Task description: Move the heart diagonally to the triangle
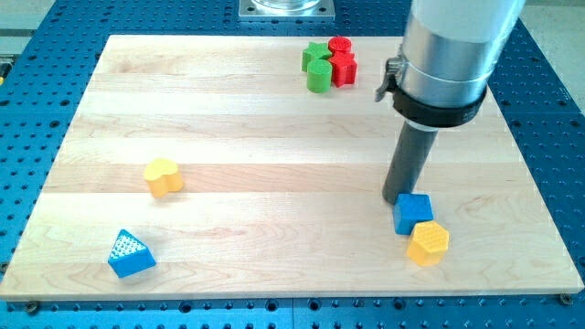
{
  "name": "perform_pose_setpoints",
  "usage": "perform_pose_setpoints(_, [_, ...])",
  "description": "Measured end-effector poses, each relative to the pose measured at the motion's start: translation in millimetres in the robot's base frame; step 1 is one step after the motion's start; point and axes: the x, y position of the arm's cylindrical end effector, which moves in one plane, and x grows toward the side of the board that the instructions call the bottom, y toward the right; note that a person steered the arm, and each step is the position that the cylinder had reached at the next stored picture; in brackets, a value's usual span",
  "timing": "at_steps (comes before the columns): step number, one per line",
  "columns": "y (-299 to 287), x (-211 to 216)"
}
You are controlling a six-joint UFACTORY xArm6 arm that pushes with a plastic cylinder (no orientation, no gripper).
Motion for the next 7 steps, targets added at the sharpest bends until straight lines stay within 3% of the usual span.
perform_pose_setpoints(1, [-29,2])
perform_pose_setpoints(3, [-189,63])
perform_pose_setpoints(4, [-282,38])
perform_pose_setpoints(5, [-340,18])
perform_pose_setpoints(6, [-324,-30])
perform_pose_setpoints(7, [-229,-47])
